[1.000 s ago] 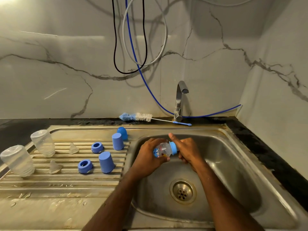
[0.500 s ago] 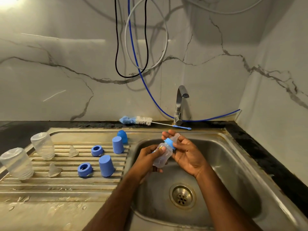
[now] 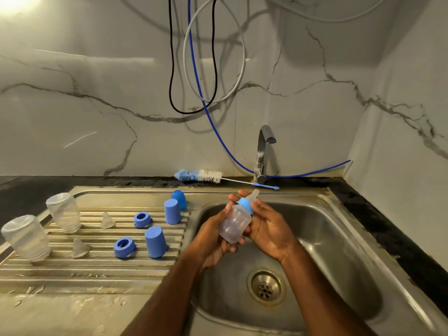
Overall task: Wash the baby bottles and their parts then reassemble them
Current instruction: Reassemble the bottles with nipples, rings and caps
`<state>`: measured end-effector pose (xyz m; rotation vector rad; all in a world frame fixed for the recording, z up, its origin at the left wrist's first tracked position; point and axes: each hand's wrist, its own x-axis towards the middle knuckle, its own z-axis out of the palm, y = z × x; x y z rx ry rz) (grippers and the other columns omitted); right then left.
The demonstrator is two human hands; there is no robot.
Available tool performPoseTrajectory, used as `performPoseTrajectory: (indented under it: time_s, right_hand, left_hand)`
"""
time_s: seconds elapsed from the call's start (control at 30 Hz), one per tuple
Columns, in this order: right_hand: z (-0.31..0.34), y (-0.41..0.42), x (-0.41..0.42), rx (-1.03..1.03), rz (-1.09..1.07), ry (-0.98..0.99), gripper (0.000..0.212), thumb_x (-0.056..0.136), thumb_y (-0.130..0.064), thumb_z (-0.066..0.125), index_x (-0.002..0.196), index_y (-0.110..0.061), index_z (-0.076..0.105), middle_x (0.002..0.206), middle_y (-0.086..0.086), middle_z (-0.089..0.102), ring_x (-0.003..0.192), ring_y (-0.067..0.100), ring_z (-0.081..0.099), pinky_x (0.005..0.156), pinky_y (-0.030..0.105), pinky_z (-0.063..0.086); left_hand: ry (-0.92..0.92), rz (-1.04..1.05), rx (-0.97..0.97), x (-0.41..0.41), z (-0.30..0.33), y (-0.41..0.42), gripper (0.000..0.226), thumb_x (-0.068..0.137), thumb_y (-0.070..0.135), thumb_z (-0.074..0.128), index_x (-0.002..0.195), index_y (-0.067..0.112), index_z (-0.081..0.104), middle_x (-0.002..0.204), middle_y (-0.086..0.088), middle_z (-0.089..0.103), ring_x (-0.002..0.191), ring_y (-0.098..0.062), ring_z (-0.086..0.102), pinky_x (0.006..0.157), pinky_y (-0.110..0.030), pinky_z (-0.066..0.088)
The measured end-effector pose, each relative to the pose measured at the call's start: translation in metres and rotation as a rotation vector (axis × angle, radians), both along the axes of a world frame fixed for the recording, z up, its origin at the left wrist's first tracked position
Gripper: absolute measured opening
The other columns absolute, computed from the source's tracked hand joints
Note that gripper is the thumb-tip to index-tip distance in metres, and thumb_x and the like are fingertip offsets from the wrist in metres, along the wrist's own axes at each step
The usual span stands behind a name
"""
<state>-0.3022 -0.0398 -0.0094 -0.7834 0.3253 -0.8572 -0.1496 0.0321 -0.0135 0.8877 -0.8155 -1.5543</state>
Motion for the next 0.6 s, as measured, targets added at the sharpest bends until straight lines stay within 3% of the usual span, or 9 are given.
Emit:
performPoseTrajectory:
  time_s: [0.07, 0.1, 0.2, 0.27, 0.37, 0.43, 0.5, 0.6]
  right_hand:
    - [0.002, 0.002, 0.004, -0.073, -0.058, 0.108, 0.049, 0.091, -0.027, 0.058, 0.137, -0.010, 0.054, 0.136, 0.014, 0.063, 0.125, 0.034, 0.060, 0.114, 0.058, 0.037]
    - [0.004, 0.003, 0.007, -0.078, -0.106, 0.157, 0.049, 0.086, -0.026, 0.063, 0.133, -0.011, 0.059, 0.132, 0.014, 0.066, 0.119, 0.032, 0.064, 0.113, 0.059, 0.037]
    - [0.003, 0.006, 0.013, -0.053, -0.281, 0.327, 0.050, 0.072, -0.027, 0.076, 0.120, -0.015, 0.068, 0.122, 0.014, 0.071, 0.114, 0.034, 0.066, 0.110, 0.060, 0.041]
    - [0.000, 0.006, 0.017, -0.045, -0.359, 0.381, 0.054, 0.063, -0.032, 0.081, 0.114, -0.018, 0.070, 0.116, 0.012, 0.073, 0.113, 0.034, 0.066, 0.107, 0.059, 0.045]
    - [-0.002, 0.004, 0.016, -0.003, -0.262, 0.246, 0.049, 0.077, -0.035, 0.073, 0.123, -0.018, 0.066, 0.126, 0.015, 0.069, 0.114, 0.034, 0.067, 0.099, 0.055, 0.053]
    - [-0.004, 0.002, 0.011, -0.003, -0.125, 0.125, 0.050, 0.091, -0.036, 0.060, 0.136, -0.016, 0.058, 0.135, 0.014, 0.063, 0.123, 0.035, 0.062, 0.105, 0.055, 0.048]
    - [-0.006, 0.001, 0.009, -0.047, -0.084, 0.097, 0.050, 0.096, -0.035, 0.055, 0.142, -0.016, 0.052, 0.140, 0.013, 0.060, 0.127, 0.035, 0.059, 0.107, 0.056, 0.042]
    - [-0.004, 0.004, 0.012, -0.097, -0.104, 0.110, 0.054, 0.092, -0.037, 0.062, 0.141, -0.017, 0.054, 0.139, 0.011, 0.061, 0.122, 0.032, 0.062, 0.099, 0.050, 0.051]
  left_hand:
    - [0.038, -0.010, 0.014, 0.004, -0.002, -0.002, 0.052, 0.096, 0.051, 0.054, 0.126, 0.008, 0.058, 0.103, -0.025, 0.069, 0.069, -0.026, 0.067, 0.048, -0.027, 0.054]
    - [-0.060, 0.031, -0.032, 0.004, -0.004, -0.003, 0.048, 0.096, 0.049, 0.058, 0.124, 0.011, 0.060, 0.106, -0.023, 0.070, 0.072, -0.026, 0.068, 0.051, -0.027, 0.056]
    - [-0.580, 0.241, -0.267, 0.000, -0.013, -0.008, 0.032, 0.092, 0.040, 0.070, 0.119, 0.027, 0.061, 0.109, -0.009, 0.070, 0.081, -0.016, 0.071, 0.058, -0.028, 0.057]
    - [-0.676, 0.310, -0.354, -0.003, -0.015, -0.010, 0.030, 0.091, 0.039, 0.070, 0.118, 0.031, 0.061, 0.104, -0.001, 0.071, 0.084, -0.016, 0.071, 0.059, -0.029, 0.058]
    - [-0.341, 0.174, -0.192, -0.007, -0.009, -0.006, 0.042, 0.094, 0.054, 0.061, 0.109, 0.017, 0.074, 0.097, -0.011, 0.074, 0.074, -0.022, 0.070, 0.052, -0.029, 0.054]
    - [-0.077, 0.002, -0.022, -0.005, -0.004, -0.002, 0.049, 0.099, 0.057, 0.053, 0.102, 0.015, 0.079, 0.093, -0.020, 0.071, 0.066, -0.023, 0.067, 0.050, -0.027, 0.052]
    - [0.073, -0.086, 0.044, 0.000, -0.002, -0.001, 0.055, 0.098, 0.057, 0.050, 0.102, 0.012, 0.080, 0.093, -0.022, 0.068, 0.061, -0.022, 0.066, 0.049, -0.024, 0.054]
    - [0.203, -0.129, 0.059, 0.001, 0.003, 0.000, 0.062, 0.091, 0.055, 0.053, 0.113, 0.000, 0.074, 0.094, -0.024, 0.065, 0.061, -0.024, 0.065, 0.049, -0.026, 0.056]
